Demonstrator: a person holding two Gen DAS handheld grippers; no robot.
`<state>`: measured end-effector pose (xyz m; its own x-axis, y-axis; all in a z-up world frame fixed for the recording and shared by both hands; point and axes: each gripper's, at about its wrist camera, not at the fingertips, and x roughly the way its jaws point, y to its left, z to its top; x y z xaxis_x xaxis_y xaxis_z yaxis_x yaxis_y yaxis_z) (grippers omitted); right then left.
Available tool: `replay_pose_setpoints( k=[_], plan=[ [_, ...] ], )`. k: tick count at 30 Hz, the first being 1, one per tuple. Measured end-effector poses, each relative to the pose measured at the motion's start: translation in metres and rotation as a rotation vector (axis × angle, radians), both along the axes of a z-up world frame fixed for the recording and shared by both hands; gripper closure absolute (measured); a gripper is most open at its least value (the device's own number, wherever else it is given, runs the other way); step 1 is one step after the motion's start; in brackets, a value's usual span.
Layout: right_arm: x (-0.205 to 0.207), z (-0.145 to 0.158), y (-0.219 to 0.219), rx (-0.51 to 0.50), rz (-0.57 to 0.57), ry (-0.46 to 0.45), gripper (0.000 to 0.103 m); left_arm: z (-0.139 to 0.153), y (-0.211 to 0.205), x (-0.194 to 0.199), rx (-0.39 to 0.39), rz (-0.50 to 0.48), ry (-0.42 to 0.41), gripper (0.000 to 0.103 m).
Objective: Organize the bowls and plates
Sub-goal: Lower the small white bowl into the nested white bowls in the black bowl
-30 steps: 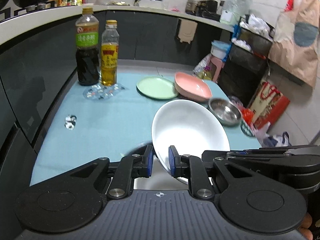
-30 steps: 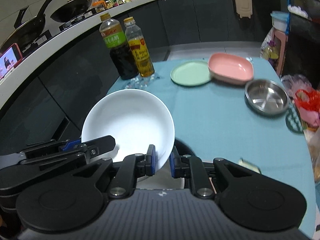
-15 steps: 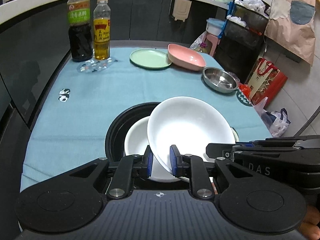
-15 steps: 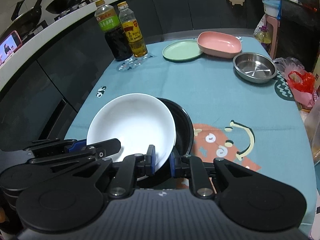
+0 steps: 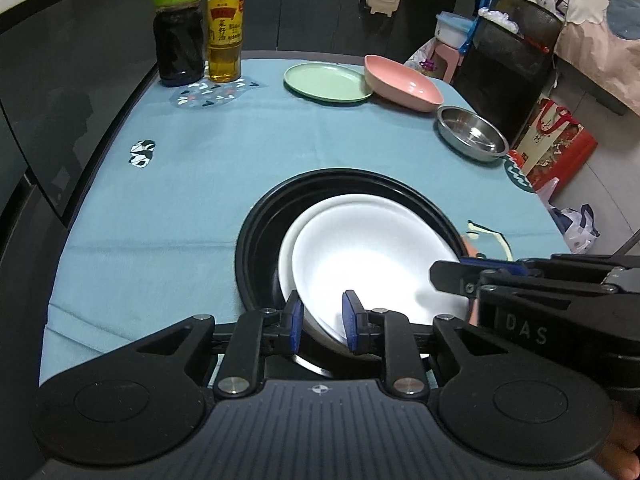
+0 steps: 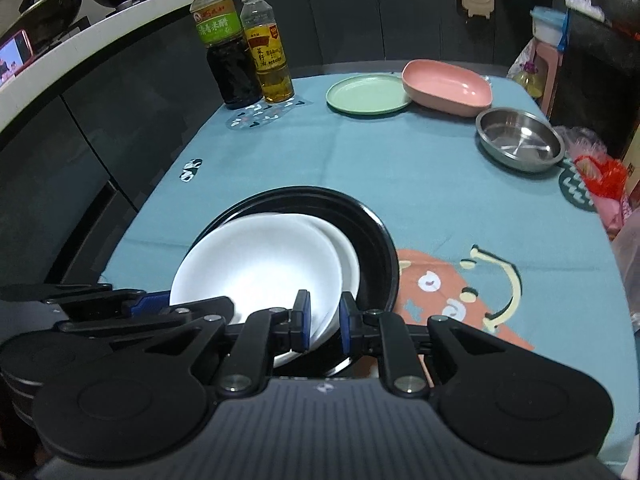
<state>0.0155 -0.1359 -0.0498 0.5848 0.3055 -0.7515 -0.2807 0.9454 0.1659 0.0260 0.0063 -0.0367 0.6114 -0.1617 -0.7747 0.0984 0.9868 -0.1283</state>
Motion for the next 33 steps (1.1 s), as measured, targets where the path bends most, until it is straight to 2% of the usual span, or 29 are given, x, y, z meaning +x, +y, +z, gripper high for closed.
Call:
replay_pose_setpoints(
  k=[4,7,10,16,18,20,22,26,28,30,31,33],
  plan=[
    [-0.001,0.002,0.001,0.000,0.006,-0.026,0.090,0.006,0.004,-0.003,-0.005,0.007,-0.050,0.082],
    [0.000,0.003,0.000,-0.005,0.002,-0.008,0.090,0.013,0.008,-0.005,-0.026,-0.002,-0.052,0.082],
    [-0.001,0.006,-0.003,0.004,-0.007,-0.019,0.090,0.019,0.012,-0.010,-0.044,-0.004,-0.100,0.082],
    [0.005,0.007,-0.005,0.018,-0.022,-0.002,0.090,0.024,0.013,-0.001,-0.024,0.003,-0.089,0.082],
    [0.005,0.010,-0.005,0.024,-0.013,-0.002,0.090,0.027,0.014,-0.004,-0.017,-0.009,-0.111,0.082],
    [0.003,0.011,-0.004,0.023,-0.006,-0.015,0.090,0.025,0.018,-0.007,-0.023,-0.004,-0.128,0.082],
    [0.005,0.010,-0.001,0.022,0.015,0.005,0.090,0.020,0.019,-0.005,-0.013,-0.011,-0.099,0.082],
    [0.007,0.001,0.002,0.028,0.032,0.022,0.090,0.014,0.023,-0.007,-0.016,0.008,-0.151,0.081],
    [0.015,-0.006,0.002,0.026,0.029,0.062,0.090,0.013,0.023,-0.003,0.003,0.009,-0.133,0.081],
    [0.020,-0.013,-0.002,0.031,0.007,0.074,0.090,0.002,0.026,0.002,-0.028,0.010,-0.089,0.081],
    [0.022,-0.018,-0.006,0.059,0.004,0.086,0.090,-0.005,0.027,0.005,-0.045,0.017,-0.058,0.085],
    [0.027,-0.023,-0.009,0.098,0.010,0.138,0.090,-0.012,0.027,0.008,-0.078,0.005,-0.060,0.082]
  ],
)
